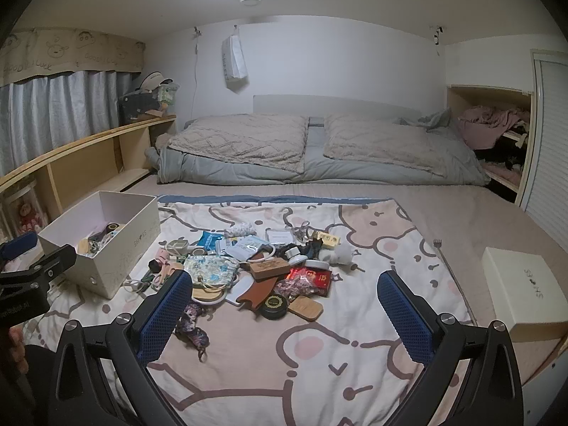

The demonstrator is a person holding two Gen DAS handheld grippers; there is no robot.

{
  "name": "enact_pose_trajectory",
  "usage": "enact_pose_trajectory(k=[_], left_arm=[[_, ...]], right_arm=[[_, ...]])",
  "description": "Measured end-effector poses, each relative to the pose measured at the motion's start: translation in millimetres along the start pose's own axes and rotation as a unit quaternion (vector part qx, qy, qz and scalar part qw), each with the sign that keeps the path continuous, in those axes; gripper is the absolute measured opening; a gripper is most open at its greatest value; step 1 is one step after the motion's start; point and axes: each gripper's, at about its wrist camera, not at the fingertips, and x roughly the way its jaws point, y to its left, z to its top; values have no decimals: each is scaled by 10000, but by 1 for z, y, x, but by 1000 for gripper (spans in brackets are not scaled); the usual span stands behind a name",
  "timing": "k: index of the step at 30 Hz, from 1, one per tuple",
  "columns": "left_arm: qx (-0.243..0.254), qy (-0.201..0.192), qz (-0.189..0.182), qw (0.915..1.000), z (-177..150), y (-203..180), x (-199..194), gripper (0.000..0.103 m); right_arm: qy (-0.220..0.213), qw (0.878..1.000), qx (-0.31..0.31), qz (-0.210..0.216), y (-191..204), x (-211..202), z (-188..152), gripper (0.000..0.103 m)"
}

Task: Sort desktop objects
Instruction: 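Move both tools toward the pile of items on the bed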

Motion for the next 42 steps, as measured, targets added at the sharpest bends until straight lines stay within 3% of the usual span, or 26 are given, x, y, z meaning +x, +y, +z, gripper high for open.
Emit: enact_pose_trajectory(k=[19, 42], left_arm=[[-13, 221, -122, 9997, -8, -4, 17, 103], [-123, 926, -443, 9946, -23, -20, 89, 103]], right_arm=[[182, 9998, 6, 39, 4, 12, -4, 103], [751, 9970, 165, -38, -3, 72, -17, 103]])
